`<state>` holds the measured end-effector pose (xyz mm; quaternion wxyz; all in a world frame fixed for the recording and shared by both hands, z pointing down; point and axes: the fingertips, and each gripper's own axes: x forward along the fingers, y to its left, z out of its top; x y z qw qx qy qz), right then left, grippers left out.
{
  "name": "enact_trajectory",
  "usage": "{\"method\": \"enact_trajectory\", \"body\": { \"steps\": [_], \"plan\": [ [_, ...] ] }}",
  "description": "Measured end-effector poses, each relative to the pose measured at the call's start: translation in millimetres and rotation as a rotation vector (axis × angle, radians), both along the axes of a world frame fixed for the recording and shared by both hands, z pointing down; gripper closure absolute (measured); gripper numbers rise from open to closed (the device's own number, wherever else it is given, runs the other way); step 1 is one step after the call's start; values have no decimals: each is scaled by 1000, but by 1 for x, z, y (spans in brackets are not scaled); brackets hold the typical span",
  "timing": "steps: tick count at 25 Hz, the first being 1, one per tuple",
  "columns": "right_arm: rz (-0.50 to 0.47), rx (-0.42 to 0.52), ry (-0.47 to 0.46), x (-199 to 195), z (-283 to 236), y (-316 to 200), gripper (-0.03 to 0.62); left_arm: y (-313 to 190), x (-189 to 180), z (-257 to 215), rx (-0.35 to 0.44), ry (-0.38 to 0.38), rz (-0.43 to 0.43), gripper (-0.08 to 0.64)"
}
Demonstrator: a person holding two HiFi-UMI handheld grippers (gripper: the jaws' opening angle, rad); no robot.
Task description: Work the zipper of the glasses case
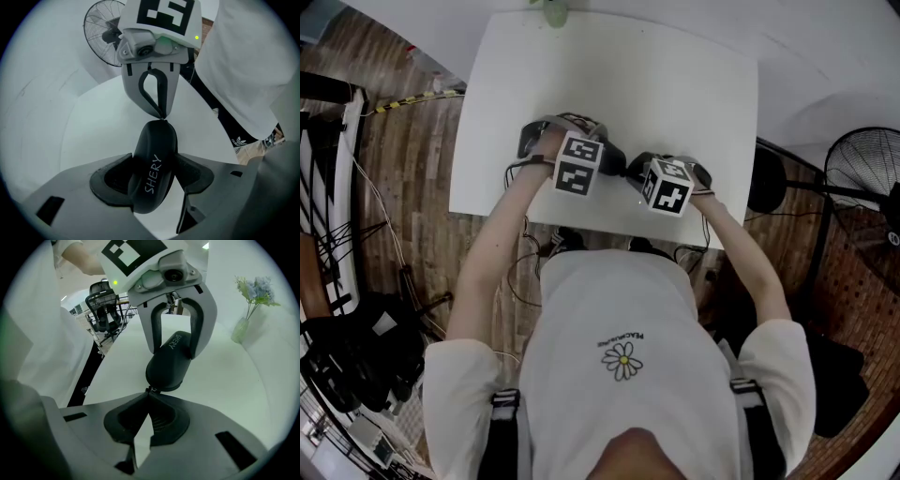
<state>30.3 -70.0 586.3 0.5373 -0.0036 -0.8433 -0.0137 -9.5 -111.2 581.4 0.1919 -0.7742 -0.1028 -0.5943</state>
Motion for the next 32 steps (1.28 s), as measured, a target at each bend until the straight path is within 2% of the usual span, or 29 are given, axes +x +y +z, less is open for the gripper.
{"method": "enact_trajectory", "body": {
  "steps": [3, 5, 7, 8, 10, 16, 20, 22, 26, 29, 32],
  "plan": [
    [27, 22, 1, -3, 3, 1, 586, 0, -1, 0, 13, -9, 23, 279],
    [19, 55, 21, -1, 4, -1, 586, 1, -1, -3, 17, 7, 3, 278],
    [-8, 87, 46, 2, 5, -2, 586, 0, -3, -6, -8, 37, -81, 271],
    [-21, 99, 56, 4, 6, -2, 586, -2, -5, -8, -23, 52, -129, 246],
    [-43, 119, 67, 8, 7, -1, 586, -7, -11, -9, -41, 66, -184, 221],
    [-72, 173, 80, 11, 6, -3, 586, -14, -24, -2, -27, -1, -156, 212],
    [16, 209, 91, 25, 6, -25, 586, -14, -27, -5, -33, -52, -164, 224],
    [72, 224, 90, 31, 4, -36, 586, -17, -27, -5, -15, -43, -201, 277],
    [126, 235, 99, 34, 2, -38, 586, -21, -25, -1, 5, -38, -254, 279],
    [172, 200, 61, 28, 1, -26, 586, -23, -25, 0, 5, -66, -257, 281],
    [188, 160, 22, 16, 3, -12, 586, -22, -26, 0, 10, -57, -250, 282]
  ]
}}
